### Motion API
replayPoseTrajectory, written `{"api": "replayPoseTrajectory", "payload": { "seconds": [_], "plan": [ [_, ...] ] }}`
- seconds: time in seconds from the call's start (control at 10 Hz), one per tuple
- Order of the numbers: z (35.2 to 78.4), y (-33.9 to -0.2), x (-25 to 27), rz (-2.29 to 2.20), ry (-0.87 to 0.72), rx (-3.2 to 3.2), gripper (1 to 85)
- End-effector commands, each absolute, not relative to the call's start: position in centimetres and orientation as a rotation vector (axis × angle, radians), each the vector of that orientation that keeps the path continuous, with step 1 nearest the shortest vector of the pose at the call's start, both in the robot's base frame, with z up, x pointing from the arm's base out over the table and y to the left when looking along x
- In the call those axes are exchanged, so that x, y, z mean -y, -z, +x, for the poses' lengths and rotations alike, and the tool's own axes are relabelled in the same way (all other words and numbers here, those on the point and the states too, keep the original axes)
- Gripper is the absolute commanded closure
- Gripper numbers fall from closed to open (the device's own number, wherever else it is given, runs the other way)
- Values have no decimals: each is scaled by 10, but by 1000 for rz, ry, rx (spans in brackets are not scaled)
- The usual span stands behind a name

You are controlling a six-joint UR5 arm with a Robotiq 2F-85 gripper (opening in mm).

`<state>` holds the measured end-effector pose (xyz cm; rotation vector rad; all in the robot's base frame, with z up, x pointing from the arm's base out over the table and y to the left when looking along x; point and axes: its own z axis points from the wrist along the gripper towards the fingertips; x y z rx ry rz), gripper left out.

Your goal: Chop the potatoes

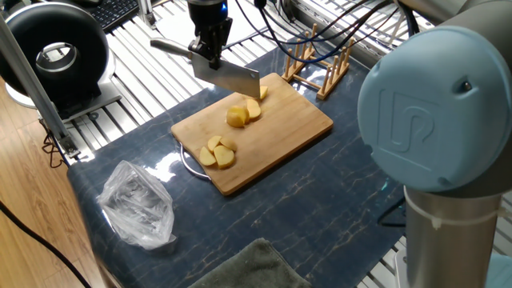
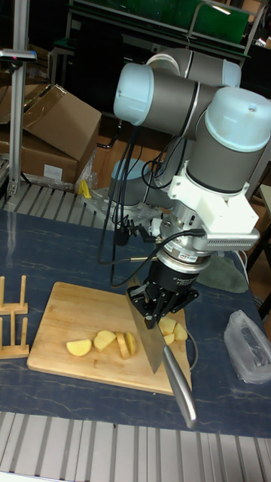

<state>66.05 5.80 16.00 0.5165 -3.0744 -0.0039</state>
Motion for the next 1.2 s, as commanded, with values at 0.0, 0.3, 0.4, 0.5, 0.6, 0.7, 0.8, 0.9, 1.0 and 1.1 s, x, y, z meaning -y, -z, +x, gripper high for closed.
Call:
{"api": "replayPoseTrajectory", "payload": {
  "seconds": [0.0, 0.3, 0.4, 0.5, 0.6, 0.7, 0.8, 0.9, 1.0, 1.1],
  "plan": [
    [656, -163, -68, 524, 44, 3069, 847],
    [654, -166, -75, 521, 55, 3064, 847],
    [654, -165, -75, 526, 55, 3063, 847],
    [654, -166, -76, 528, 53, 3063, 847],
    [654, -167, -76, 526, 44, 3062, 847],
    [654, -168, -75, 521, 36, 3065, 847],
    [655, -168, -75, 507, 33, 3067, 847],
    [656, -168, -71, 504, 13, 3069, 847],
    [656, -169, -68, 504, 4, 3068, 847],
    [660, -170, -60, 524, -11, 3069, 847]
  ]
}}
